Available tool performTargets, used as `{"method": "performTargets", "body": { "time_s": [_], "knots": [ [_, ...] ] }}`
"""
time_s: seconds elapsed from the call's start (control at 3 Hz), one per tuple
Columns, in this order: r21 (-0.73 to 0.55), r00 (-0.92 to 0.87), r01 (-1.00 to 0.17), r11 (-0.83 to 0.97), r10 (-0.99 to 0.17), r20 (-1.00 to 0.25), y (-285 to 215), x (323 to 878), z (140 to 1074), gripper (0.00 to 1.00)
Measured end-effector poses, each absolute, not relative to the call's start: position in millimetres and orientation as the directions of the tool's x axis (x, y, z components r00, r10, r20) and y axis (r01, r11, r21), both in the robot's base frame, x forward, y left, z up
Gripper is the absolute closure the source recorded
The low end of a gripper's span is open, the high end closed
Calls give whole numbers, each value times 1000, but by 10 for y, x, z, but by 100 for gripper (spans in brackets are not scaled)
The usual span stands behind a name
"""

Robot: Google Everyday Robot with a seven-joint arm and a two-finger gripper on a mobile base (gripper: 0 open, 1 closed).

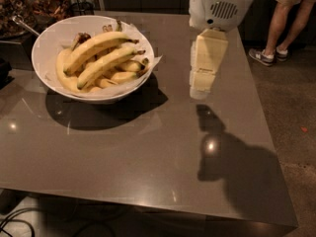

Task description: Pick banana from white bowl

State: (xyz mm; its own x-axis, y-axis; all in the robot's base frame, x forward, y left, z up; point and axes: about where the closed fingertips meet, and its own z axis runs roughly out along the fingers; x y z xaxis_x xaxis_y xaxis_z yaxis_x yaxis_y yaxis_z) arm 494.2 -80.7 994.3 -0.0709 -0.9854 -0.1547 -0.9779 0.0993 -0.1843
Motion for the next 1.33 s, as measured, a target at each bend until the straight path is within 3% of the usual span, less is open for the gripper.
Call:
{"method": "performTargets", "body": {
  "time_s": [0.67,1.33],
  "knots": [
    [-249,-26,-966,71,-984,-179,-583,5067,10001,0],
    [-260,138,-960,-99,-981,-136,304,5450,10017,0]
  ]
}}
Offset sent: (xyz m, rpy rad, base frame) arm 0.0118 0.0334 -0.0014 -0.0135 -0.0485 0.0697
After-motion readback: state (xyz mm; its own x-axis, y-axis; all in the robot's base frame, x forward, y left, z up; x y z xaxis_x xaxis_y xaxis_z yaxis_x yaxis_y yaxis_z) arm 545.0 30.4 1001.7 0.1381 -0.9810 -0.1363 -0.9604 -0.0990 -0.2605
